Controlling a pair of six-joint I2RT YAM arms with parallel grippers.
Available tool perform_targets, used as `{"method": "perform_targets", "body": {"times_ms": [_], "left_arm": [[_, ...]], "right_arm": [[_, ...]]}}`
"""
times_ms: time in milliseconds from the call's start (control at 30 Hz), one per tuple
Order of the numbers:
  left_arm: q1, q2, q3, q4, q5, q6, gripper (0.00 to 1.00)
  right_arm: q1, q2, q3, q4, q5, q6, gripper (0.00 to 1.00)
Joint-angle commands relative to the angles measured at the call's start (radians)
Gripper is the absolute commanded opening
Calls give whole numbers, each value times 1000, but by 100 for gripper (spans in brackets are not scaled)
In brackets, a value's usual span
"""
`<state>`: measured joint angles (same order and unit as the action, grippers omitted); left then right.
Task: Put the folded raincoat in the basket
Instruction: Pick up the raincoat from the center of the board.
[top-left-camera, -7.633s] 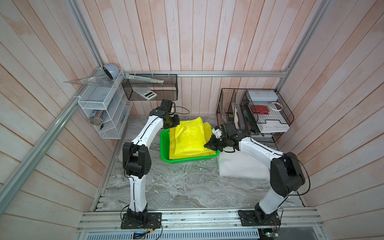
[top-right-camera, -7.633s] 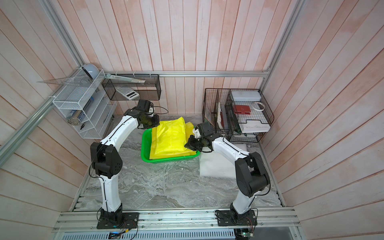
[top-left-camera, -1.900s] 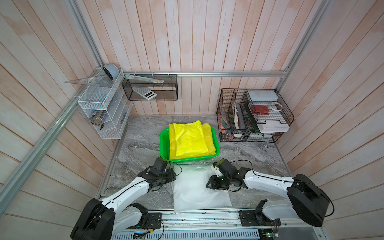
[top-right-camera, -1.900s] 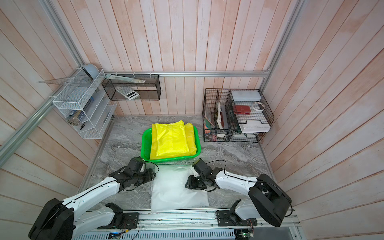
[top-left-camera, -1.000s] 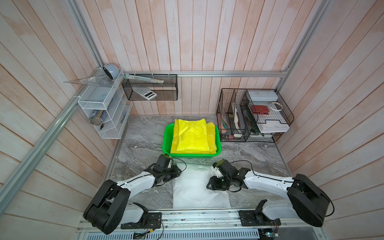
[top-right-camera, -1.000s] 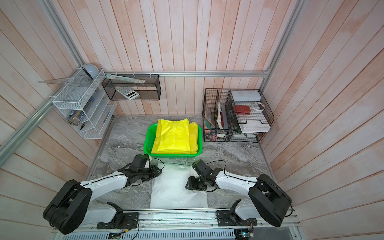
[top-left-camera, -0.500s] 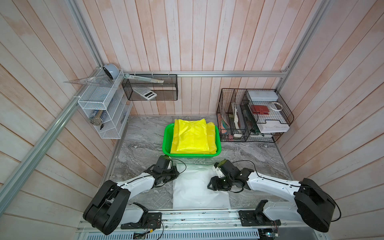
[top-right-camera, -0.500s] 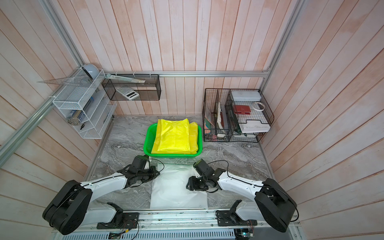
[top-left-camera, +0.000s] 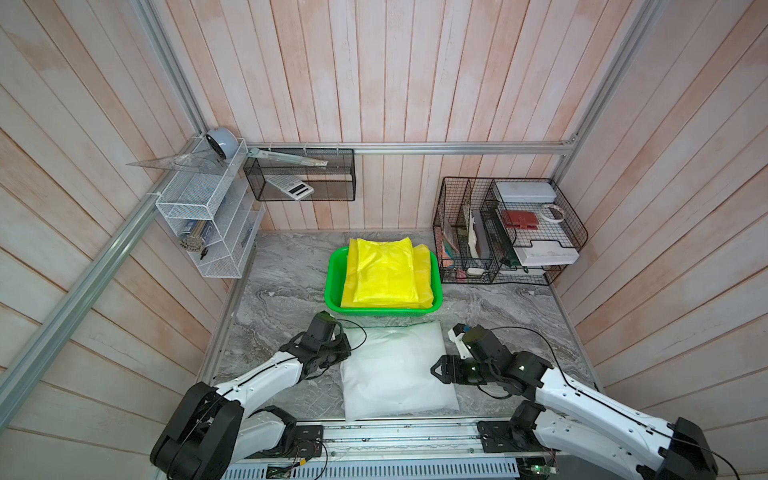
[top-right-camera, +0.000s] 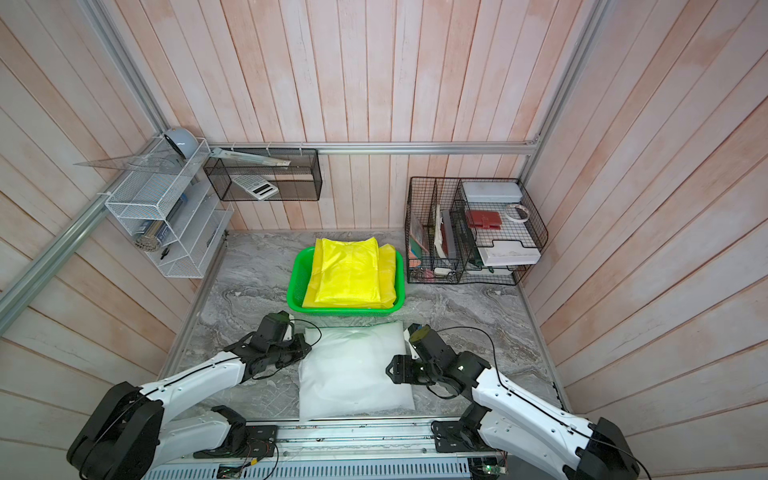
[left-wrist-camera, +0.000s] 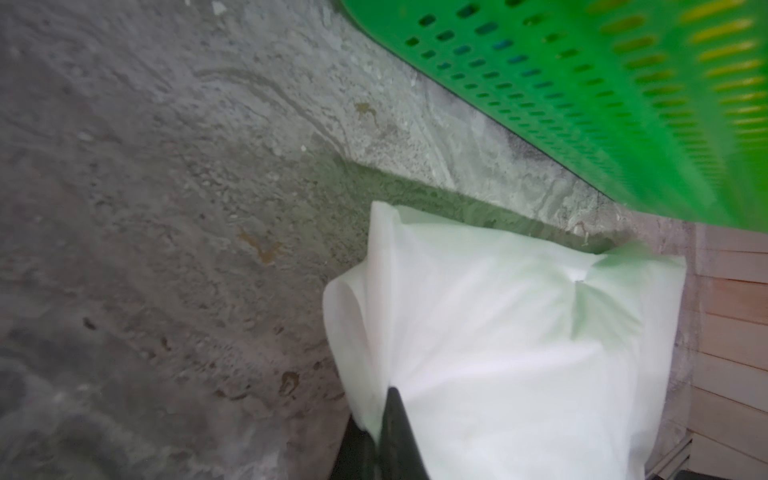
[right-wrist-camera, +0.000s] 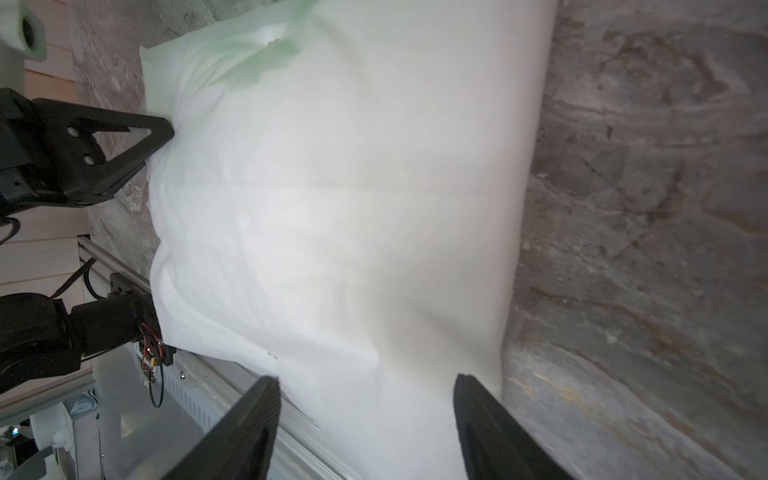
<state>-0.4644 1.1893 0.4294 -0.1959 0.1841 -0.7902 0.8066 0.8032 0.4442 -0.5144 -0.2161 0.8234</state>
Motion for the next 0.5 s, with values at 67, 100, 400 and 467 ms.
{"method": "perform_targets", "body": {"times_ms": [67,100,400,467], "left_arm": [[12,7,-13,-41,-38,5,0],[13,10,-14,-40,-37,5,0],[14,11,-26,-26,-34,0,0],[14,12,-29,-22,-34,0,0]], "right_arm": [[-10,-148,-124,-29,-32,90,76],[-11,-159,-136,-28,-46,105,76],[-15,-127,-217,73,-94,182,75],[-15,-95,-247,129,-116,218,75]]}}
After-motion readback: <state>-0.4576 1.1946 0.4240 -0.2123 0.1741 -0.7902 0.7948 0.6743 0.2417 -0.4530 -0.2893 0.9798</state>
